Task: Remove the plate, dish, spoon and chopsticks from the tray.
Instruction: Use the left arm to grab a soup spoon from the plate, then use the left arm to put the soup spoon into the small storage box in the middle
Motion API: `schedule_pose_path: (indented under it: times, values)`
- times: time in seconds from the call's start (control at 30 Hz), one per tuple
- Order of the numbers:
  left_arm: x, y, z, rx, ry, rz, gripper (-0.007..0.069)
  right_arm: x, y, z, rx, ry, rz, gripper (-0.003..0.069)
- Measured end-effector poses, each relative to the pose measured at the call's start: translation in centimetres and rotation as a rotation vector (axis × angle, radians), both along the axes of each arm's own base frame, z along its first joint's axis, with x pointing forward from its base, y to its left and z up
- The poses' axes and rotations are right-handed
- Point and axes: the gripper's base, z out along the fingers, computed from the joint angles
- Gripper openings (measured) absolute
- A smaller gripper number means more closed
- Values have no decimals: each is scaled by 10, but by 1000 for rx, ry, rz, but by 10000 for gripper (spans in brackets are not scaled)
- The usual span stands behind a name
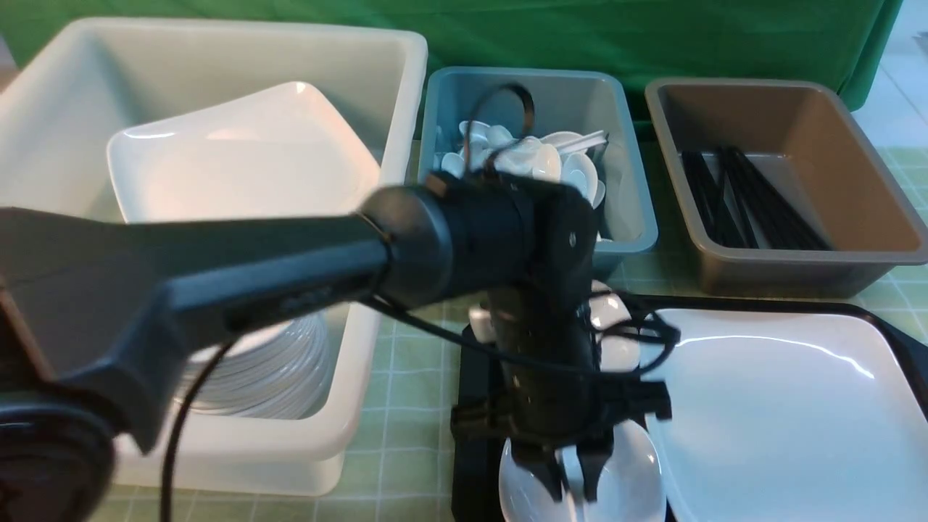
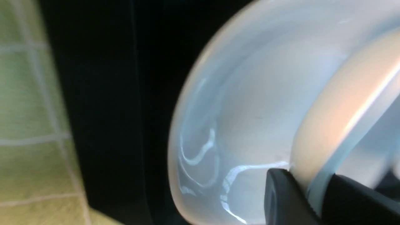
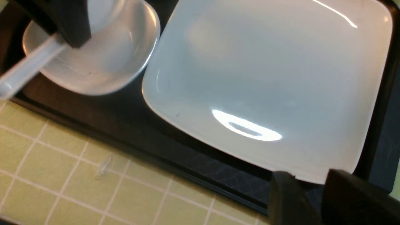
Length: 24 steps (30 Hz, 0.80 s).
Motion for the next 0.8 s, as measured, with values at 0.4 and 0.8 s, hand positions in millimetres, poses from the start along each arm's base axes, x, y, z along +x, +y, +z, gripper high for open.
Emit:
schedule_pose_path:
  times: [0.4, 0.8]
  values:
    - [67, 46, 130, -246, -326, 125, 98, 0, 0, 0, 1, -1, 0, 197]
    - [178, 104, 124, -287, -476, 144, 43, 4, 1, 4, 38, -61, -24, 204]
